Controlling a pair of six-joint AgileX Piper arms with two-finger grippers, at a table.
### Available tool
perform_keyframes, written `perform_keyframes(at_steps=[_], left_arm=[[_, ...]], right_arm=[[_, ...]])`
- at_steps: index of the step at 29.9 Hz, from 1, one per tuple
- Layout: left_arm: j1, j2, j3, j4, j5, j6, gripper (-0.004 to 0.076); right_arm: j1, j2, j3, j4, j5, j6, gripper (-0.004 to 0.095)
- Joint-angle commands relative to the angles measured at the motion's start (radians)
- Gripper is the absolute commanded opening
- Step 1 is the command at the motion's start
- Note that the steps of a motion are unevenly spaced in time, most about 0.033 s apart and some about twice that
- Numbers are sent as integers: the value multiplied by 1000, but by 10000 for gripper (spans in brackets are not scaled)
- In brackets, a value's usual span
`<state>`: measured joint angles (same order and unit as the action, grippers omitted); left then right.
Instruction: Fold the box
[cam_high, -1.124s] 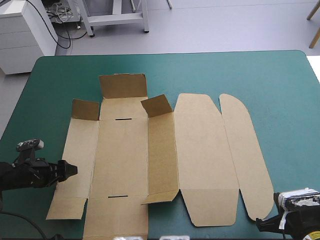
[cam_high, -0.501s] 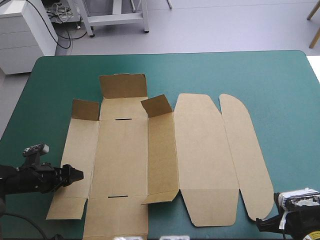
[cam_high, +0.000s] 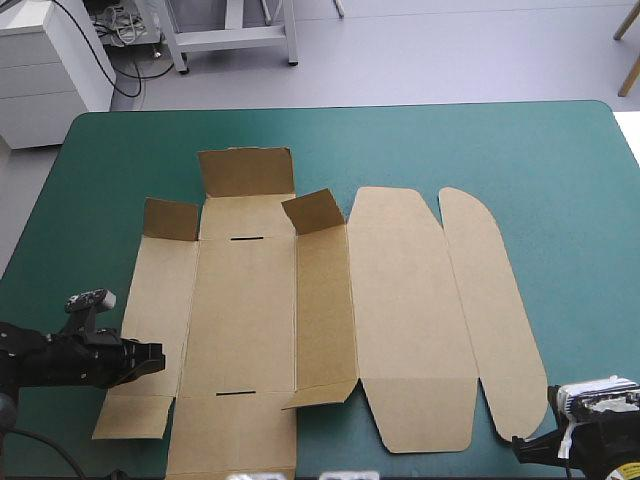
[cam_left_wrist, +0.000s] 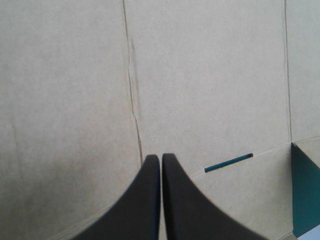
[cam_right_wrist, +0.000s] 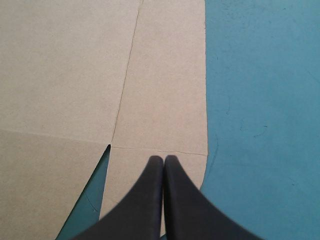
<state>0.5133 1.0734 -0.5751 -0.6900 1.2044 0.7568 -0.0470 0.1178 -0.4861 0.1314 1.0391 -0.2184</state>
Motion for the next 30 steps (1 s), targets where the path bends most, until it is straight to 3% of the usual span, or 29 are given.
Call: perform_keyframes(at_steps=[1,16,30], left_arm=[[-6,-14,-18,-56,14,-2,-8],[-6,-14,-18,-58,-70,-2,-8],[-6,-14,-100,-154,-64,15,-8]], right_arm=[[1,15,-25,0,-66,-2,-21],[1,15,-25,0,-66,-2,-21],[1,15,-25,-4,-66,-2,-22]])
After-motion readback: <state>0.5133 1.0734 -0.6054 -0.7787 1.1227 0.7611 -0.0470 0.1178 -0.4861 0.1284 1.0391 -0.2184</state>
